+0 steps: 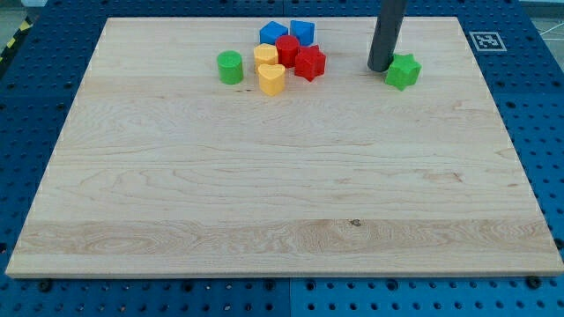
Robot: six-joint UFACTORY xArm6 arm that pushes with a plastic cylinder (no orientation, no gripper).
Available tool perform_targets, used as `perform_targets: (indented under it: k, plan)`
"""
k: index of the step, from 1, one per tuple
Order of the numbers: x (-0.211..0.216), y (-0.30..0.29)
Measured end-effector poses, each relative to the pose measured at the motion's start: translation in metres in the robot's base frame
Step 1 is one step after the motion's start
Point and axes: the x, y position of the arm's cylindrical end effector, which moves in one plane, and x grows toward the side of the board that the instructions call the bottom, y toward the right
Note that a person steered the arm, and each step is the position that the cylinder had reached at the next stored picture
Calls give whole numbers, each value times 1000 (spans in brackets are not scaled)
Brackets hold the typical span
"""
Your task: Push the green star to top right
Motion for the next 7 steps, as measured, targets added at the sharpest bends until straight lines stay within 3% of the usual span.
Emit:
perform_targets:
  k: [3,7]
  plan:
    - [47,-37]
    - [1,36]
